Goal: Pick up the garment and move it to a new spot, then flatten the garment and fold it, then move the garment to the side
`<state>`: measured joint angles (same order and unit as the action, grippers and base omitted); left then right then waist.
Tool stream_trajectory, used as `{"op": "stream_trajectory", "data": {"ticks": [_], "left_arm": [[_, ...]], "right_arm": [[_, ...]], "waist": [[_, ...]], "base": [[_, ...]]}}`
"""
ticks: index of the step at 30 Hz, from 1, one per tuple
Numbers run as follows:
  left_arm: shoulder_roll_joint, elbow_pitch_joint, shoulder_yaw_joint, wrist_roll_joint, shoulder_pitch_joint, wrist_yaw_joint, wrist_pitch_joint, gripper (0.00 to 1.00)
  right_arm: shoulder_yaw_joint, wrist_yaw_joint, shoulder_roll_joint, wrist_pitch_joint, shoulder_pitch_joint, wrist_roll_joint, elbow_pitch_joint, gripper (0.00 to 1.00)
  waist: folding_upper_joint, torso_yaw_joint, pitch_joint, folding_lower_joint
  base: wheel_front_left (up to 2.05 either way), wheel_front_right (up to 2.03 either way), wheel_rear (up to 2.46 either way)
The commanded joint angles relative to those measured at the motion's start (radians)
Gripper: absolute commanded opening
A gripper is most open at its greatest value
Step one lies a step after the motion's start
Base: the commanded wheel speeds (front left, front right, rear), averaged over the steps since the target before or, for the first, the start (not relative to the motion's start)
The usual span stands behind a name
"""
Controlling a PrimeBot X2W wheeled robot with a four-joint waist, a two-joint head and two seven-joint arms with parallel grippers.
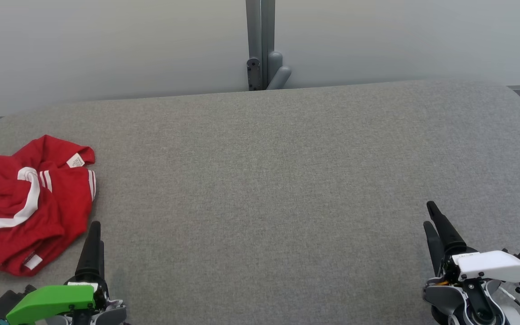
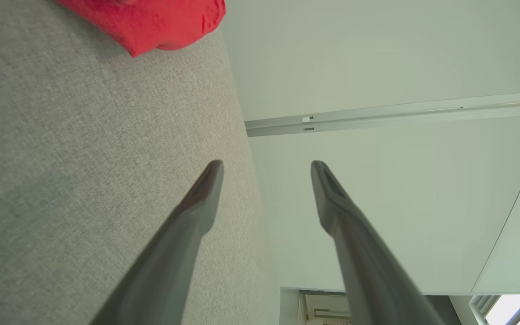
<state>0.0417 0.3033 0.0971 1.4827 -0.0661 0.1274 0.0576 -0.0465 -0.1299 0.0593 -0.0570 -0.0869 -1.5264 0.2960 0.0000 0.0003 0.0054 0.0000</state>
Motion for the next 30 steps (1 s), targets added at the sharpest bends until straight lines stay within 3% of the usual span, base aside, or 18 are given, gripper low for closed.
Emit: {"op": "stream_trajectory", "data": {"ticks": [1, 17, 30], "left_arm": [[0.006, -0.011, 0.002, -0.038, -0.021, 0.001, -0.013, 1.0], [0.004, 0.001, -0.003, -0.354, -0.024, 0.002, -0.081, 1.0], [0.005, 0.004, -0.012, -0.541, -0.023, 0.001, -0.124, 1.0]], "right_arm": [[0.008, 0.0, 0.015, 0.011, -0.029, 0.029, -0.013, 1.0], [0.016, 0.0, 0.006, 0.079, -0.048, 0.349, 0.0, 1.0], [0.023, -0.001, 0.0, 0.123, -0.053, 0.528, 0.02, 1.0]], "waist": [[0.0, 0.0, 0.0, 0.0], [0.0, 0.003, 0.004, 0.0], [0.0, 0.005, 0.006, 0.0]], "base": [[0.0, 0.0, 0.0], [0.0, 0.0, 0.0], [0.0, 0.0, 0.0]]}}
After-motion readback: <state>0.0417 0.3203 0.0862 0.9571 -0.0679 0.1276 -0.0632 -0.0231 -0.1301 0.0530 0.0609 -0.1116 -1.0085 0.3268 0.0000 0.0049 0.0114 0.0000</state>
